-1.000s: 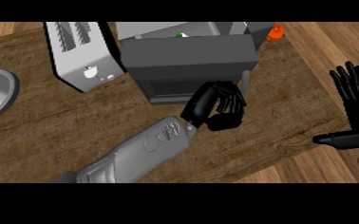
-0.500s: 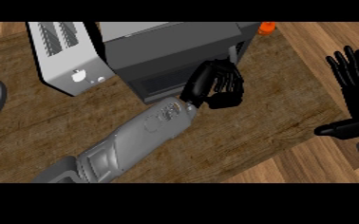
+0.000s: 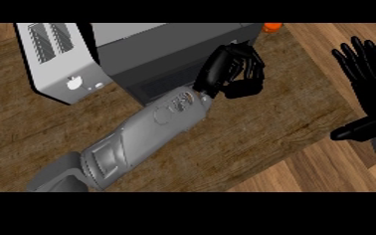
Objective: Pick up the milk, place it into the microwave and close the microwave
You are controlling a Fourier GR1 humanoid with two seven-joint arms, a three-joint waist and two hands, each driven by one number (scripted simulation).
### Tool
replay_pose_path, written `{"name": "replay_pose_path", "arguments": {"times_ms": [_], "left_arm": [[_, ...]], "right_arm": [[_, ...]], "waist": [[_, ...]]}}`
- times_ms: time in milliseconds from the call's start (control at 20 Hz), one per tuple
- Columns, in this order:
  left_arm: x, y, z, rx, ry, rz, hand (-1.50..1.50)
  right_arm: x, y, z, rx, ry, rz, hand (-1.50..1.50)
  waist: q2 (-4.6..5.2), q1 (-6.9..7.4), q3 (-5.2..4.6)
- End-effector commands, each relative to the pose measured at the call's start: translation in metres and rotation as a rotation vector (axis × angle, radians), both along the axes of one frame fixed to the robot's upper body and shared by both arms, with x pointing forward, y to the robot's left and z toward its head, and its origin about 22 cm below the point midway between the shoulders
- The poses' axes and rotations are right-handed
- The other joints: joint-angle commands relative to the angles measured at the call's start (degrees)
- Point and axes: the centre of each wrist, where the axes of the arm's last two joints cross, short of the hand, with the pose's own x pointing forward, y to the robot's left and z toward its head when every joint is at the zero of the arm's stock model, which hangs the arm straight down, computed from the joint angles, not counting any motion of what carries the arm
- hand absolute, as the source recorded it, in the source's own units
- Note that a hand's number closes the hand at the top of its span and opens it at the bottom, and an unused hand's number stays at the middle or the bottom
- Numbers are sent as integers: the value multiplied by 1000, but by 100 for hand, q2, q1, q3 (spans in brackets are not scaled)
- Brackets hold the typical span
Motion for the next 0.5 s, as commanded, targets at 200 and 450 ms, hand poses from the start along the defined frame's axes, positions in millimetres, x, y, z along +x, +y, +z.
{"name": "replay_pose_path", "arguments": {"times_ms": [200, 450], "left_arm": [[7, -10, 12, -8, 5, 7, 150], [6, -8, 7, -8, 10, 16, 150]], "right_arm": [[10, 17, 29, -65, -56, 221, 150], [13, 46, 51, -133, -101, 423, 150]], "waist": [[59, -103, 9], [33, -147, 18]]}}
